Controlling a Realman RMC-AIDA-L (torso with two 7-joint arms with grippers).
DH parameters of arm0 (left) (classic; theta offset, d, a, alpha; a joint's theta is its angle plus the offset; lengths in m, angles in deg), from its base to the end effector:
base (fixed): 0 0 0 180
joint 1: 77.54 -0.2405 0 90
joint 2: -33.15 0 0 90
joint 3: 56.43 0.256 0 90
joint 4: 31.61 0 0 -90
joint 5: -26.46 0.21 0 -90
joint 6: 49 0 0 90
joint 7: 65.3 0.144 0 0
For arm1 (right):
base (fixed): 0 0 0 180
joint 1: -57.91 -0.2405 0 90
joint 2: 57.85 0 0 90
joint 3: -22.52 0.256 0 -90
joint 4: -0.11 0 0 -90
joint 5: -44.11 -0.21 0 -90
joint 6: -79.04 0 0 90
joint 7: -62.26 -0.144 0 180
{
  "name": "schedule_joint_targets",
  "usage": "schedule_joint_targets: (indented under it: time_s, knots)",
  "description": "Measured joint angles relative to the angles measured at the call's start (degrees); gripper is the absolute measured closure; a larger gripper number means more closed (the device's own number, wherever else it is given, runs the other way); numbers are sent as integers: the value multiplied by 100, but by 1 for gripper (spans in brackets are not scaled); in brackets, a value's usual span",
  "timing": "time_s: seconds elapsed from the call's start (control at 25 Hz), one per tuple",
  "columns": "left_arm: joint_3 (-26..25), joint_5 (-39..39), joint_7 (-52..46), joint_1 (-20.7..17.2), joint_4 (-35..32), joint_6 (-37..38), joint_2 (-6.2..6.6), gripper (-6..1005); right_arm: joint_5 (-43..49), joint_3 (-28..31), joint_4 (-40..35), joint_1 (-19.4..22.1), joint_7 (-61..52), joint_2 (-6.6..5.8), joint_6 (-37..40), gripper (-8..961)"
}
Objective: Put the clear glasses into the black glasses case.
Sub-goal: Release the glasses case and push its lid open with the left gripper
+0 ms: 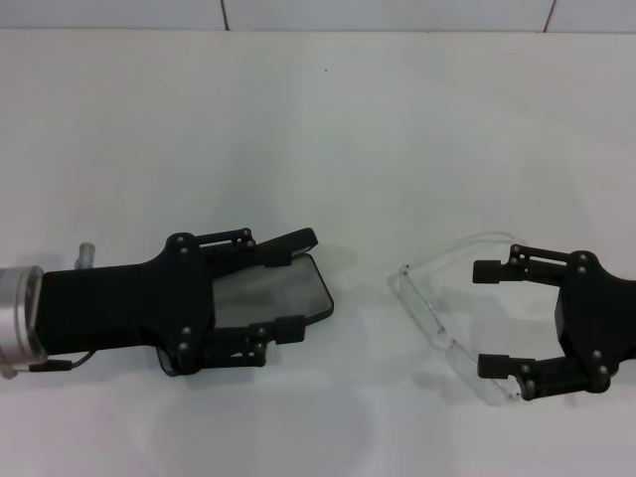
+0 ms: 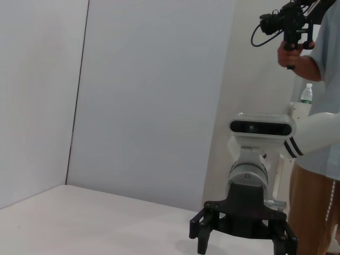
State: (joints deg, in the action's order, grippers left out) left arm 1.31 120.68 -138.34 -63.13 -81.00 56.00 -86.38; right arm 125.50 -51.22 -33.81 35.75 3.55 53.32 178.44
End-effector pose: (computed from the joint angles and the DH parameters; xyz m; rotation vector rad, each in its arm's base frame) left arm -0.2481 0.2489 0.0108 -2.8486 -0.3195 -1.0359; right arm 0.2519 0.2712 0.0025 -2.9102 0.0902 1.0024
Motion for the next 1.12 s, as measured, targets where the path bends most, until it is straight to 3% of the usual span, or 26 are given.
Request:
schedule_joint_targets:
  time_s: [0.64,0.8,0.96,1.12]
  knots:
    - [-87,-297,-298,41,-68,-102,-13,258,-24,9,0,14,0,57,-17,81]
    - [-165,-291,-1940,76,-1066,-728,-7,259,-18,9,22,-28,0,98,-56,81]
    - [36,931,-3747,295,-2364,-1302,-21,259,-7,9,9,-44,-2,125,-112,81]
    - [459,2391,-5526,709,-3370,-1378,4,260,-7,9,17,-55,-11,131,-133,81]
